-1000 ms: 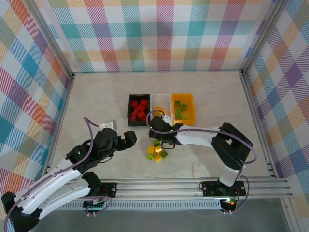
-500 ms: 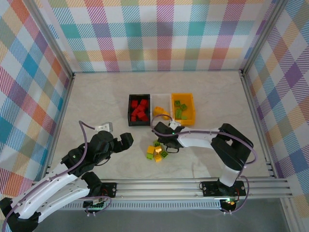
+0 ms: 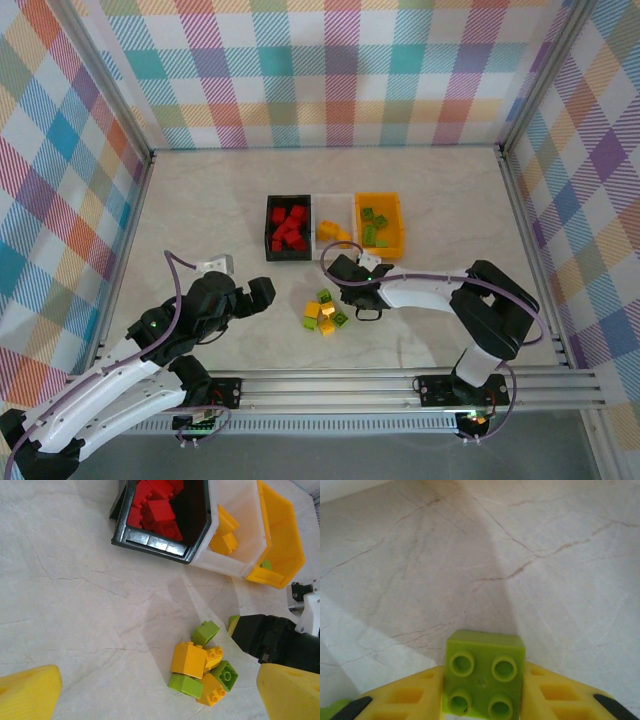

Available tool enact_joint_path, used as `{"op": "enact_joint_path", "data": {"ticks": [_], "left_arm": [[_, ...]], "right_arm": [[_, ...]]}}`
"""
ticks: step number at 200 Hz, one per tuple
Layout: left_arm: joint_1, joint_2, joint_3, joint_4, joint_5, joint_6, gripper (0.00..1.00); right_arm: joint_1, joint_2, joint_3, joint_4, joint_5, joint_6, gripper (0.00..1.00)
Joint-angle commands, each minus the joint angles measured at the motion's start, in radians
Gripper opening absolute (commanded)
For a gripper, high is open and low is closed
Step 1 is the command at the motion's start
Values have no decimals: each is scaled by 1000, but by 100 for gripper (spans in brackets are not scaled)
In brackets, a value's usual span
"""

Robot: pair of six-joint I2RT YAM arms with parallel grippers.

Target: Sort the legos into containers by color

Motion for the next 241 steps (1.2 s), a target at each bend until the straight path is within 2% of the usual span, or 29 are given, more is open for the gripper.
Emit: {"op": "enact_joint_path", "data": {"ticks": [1, 28, 52, 93, 129, 147, 158, 169, 213, 241], "left_arm": [[-7, 2, 8, -33, -3, 32, 100], [-7, 20, -2, -33, 13, 41, 100], [-8, 41, -28, -2, 43, 47, 100], [-9, 83, -49, 31, 88, 66, 100], [-14, 114, -71, 51, 115, 70, 100], [-23, 136, -77, 65, 123, 77, 100], [-31, 153, -75, 73, 124, 83, 100], [-43, 172, -72, 86, 124, 89, 100], [-121, 294, -39, 169, 114, 109, 100], [-180, 455, 19, 226, 100, 137, 96]], "right_arm": [[-6, -100, -24, 28, -7, -131, 34], [-15, -247, -17, 2, 16, -251, 32], [-113, -300, 16, 8, -35, -318, 32], [-278, -138, 207, -10, -108, -396, 32], [-373, 13, 343, -46, -118, -375, 33], [-397, 48, 378, -53, -130, -362, 46], [-405, 52, 391, -39, -150, -373, 63], [-405, 38, 395, -26, -163, -393, 71], [-383, -113, 276, 31, -233, -405, 79], [-323, -221, 135, 70, -235, -403, 80]]}}
